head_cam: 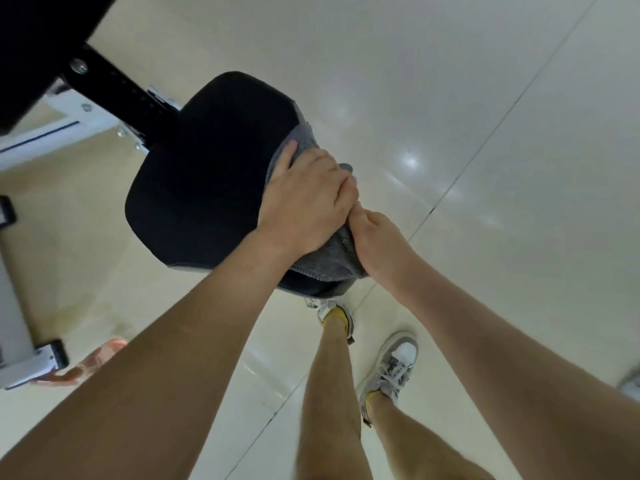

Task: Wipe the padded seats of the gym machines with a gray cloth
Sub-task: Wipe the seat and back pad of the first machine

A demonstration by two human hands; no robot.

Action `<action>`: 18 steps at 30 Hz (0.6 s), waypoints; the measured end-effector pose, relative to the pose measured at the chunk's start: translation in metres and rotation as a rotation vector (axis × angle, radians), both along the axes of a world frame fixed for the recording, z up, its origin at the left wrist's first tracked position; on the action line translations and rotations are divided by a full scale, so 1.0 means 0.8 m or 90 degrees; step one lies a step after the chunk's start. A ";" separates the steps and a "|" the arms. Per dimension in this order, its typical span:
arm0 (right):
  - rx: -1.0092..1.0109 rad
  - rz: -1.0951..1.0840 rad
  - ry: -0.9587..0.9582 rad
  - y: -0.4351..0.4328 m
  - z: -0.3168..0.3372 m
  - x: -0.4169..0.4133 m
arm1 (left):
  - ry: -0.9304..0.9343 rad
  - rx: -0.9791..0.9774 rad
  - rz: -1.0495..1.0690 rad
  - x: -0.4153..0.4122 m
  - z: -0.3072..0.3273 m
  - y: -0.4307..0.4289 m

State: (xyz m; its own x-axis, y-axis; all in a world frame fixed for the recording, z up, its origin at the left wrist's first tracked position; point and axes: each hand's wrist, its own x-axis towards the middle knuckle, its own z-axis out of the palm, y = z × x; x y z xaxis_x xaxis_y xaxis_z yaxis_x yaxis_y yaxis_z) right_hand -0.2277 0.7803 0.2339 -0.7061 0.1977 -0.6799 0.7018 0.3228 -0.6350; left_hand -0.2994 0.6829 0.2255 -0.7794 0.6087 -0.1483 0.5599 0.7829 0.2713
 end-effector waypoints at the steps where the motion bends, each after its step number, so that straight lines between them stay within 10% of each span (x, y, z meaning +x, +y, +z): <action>1: -0.010 -0.027 0.000 0.000 0.003 0.012 | 0.002 0.000 0.000 0.013 0.005 0.002; 13: -0.216 -0.262 -0.046 0.038 0.037 0.124 | -0.043 0.061 -0.014 0.152 0.042 0.022; 18: -0.456 -0.429 -0.084 0.096 0.071 0.141 | -0.261 0.208 0.229 0.157 0.072 0.048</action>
